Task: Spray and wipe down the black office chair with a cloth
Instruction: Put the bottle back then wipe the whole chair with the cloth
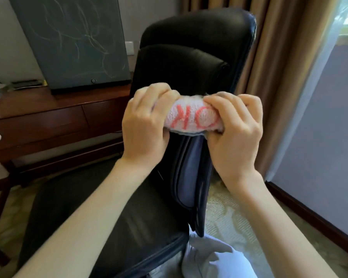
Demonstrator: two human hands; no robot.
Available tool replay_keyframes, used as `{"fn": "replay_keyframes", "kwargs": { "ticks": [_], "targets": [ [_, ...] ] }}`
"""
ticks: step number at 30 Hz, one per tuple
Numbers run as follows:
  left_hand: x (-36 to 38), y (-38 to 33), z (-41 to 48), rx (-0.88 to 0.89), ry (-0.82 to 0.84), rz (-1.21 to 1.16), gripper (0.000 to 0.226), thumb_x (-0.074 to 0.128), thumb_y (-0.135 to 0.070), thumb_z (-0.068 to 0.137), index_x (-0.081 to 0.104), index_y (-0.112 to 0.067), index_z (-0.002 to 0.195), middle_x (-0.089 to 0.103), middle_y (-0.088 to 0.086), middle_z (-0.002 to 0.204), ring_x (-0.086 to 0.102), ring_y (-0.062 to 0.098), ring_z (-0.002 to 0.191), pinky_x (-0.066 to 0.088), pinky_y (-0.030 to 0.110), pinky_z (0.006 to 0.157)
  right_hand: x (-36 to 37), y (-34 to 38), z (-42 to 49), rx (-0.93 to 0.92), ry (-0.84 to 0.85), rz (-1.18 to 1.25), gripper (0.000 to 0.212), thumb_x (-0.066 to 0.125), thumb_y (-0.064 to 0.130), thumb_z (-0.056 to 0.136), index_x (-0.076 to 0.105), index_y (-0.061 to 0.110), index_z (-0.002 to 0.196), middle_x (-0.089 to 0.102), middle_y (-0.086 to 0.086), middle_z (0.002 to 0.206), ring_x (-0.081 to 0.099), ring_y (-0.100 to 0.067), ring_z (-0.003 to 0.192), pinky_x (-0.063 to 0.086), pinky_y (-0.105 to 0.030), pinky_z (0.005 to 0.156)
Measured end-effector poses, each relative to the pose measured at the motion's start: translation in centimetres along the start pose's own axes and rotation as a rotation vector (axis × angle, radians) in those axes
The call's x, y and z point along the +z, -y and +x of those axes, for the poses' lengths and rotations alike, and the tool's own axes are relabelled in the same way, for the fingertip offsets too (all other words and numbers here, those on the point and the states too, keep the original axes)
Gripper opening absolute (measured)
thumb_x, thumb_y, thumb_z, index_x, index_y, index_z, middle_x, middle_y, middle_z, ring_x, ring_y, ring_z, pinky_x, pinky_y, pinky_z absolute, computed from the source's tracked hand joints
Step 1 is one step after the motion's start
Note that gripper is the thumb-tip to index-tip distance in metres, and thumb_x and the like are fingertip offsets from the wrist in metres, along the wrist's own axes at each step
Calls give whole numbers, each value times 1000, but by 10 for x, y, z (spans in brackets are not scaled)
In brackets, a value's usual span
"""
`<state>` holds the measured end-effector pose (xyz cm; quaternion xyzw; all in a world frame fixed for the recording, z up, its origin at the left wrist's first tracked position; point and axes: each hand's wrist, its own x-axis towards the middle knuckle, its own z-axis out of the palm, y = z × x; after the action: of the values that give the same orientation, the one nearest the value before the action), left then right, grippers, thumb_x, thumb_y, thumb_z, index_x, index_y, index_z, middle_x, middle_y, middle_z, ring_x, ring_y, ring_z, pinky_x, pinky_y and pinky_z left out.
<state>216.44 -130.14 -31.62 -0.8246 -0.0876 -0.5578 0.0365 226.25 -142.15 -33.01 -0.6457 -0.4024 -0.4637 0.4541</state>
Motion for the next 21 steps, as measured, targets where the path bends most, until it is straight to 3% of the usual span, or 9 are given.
{"fn": "replay_keyframes", "kwargs": {
  "ticks": [6,10,13,15,17,21],
  "targets": [
    [21,9,-65,-9,128,1,45,60,10,65,66,-4,107,61,13,114,54,32,106,48,44,80,8,-8,-70,27,71,-48,32,61,-13,74,72,4,99,69,-4,99,52,-29,90,38,-22,88],
    [31,5,-143,26,259,-33,33,53,-4,73,67,-10,101,62,7,109,57,31,101,47,39,80,19,-17,-172,205,202,-41,36,56,-9,68,72,5,97,70,-5,100,52,-27,92,41,-23,87],
    [39,0,-184,25,431,-39,29,46,-9,75,69,-12,92,65,3,101,62,27,92,48,37,73,28,-23,-236,387,359,-14,52,65,-7,56,63,18,101,69,-1,97,47,-20,91,34,-10,86],
    [43,-1,-197,5,498,-47,32,43,-8,71,69,-14,90,64,0,99,64,25,90,45,32,73,30,-28,-251,430,455,1,71,76,-15,46,58,24,102,68,4,97,47,-18,89,36,-12,79],
    [44,-2,-193,-26,491,-65,36,41,-5,70,69,-14,91,64,-1,99,63,24,92,45,31,75,28,-33,-241,441,439,23,73,78,-19,40,64,20,99,68,4,97,50,-20,88,41,-22,73],
    [38,-6,-144,-37,295,-75,38,47,-1,69,70,-9,99,65,7,104,60,30,97,48,38,79,17,-32,-165,231,260,76,44,66,-16,56,72,6,94,67,-6,98,56,-29,89,45,-32,82]
  ]
}}
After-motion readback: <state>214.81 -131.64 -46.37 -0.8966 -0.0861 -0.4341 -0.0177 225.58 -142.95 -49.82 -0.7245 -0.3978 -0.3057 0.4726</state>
